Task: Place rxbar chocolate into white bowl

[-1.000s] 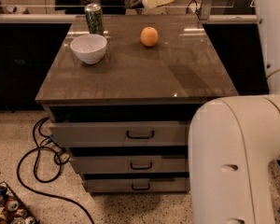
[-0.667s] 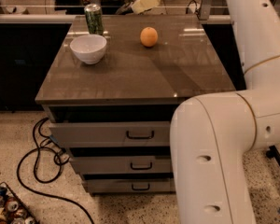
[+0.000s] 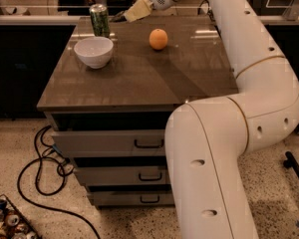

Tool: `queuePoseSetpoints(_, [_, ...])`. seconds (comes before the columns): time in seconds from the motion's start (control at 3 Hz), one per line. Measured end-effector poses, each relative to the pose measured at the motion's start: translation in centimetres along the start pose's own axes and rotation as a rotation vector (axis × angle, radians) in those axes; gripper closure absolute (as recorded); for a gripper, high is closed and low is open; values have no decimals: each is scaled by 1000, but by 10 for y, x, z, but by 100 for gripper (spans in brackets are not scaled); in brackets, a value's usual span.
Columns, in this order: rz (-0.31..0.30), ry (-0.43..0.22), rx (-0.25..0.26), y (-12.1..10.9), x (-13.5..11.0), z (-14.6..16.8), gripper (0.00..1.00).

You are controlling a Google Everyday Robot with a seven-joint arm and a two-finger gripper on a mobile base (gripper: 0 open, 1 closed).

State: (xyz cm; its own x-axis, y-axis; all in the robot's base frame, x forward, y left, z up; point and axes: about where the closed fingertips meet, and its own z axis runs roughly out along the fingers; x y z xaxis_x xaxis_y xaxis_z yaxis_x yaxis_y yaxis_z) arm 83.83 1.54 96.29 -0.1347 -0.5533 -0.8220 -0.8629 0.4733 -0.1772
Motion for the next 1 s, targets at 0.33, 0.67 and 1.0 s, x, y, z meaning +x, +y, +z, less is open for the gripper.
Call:
queuePoseSetpoints(0.33, [-15, 15, -15, 13, -3, 28, 100])
queuePoseSetpoints(0.67, [-20, 54, -22, 29, 8, 40, 100])
queuePoseSetpoints(1.0, [-22, 71, -12, 47, 15, 41, 100])
